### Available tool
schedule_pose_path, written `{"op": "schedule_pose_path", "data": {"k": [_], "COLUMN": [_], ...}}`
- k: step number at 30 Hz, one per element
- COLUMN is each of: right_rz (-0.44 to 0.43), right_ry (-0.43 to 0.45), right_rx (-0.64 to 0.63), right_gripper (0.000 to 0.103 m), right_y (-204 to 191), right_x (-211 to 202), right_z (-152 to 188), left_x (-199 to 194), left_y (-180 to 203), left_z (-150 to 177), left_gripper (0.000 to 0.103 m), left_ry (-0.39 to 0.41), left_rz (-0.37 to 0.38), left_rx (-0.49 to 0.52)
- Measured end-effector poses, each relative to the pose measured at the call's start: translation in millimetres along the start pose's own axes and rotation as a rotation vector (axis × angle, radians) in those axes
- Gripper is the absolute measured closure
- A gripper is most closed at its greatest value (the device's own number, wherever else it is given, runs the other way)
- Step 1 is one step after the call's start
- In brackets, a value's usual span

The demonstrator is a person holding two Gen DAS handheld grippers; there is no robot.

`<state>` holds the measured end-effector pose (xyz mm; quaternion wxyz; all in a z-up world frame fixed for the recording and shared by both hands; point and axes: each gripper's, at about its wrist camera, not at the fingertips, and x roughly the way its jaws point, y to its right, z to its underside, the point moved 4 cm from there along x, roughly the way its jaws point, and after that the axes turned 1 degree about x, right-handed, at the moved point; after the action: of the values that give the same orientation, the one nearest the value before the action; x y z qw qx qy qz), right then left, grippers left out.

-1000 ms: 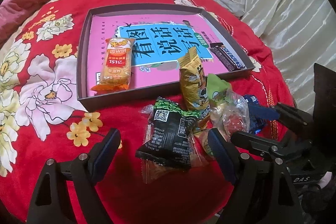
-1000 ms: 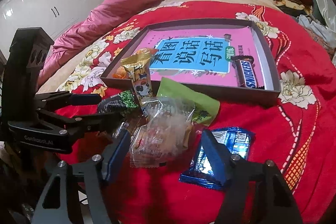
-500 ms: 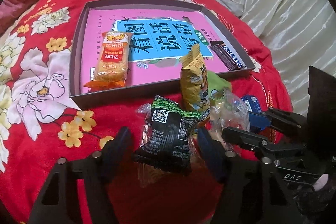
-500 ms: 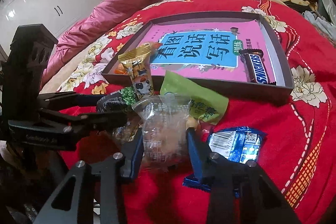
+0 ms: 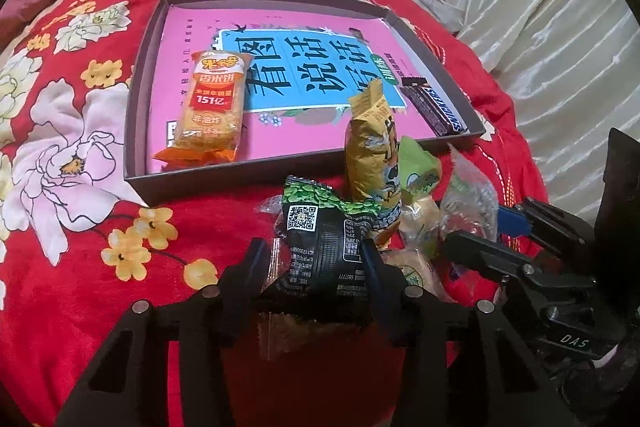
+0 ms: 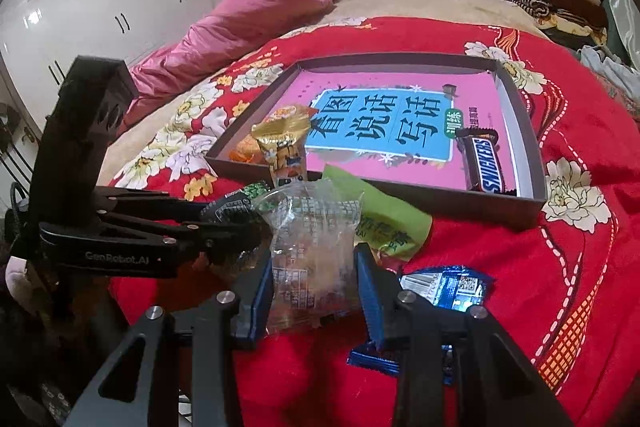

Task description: Organize snacks

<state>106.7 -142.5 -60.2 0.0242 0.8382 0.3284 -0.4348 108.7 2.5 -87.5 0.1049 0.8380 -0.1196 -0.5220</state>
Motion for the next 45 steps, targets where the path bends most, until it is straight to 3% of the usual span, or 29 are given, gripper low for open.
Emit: {"op": "schedule_pose_path", "data": {"k": [34, 45], "right_rz": [-0.015, 0.001], "right_ry": [0.162, 0.203], "right_rx": [-0.004, 0.019], "right_gripper": [0.064, 0.064], "right_y": [-1.0, 6.2], "right_x": [-30.8, -37.4], "right_z": [-17.5, -23.2], "left_x": [-57.0, -68.4], "left_y": [-9.5, -8.6], "left_z": [-11.7, -21.1], "left_gripper": [0.055, 0.055], "left_ry": [0.127, 0.186], "left_rz": [0.004, -0.050], "left_rx": [-0.074, -0.058]}}
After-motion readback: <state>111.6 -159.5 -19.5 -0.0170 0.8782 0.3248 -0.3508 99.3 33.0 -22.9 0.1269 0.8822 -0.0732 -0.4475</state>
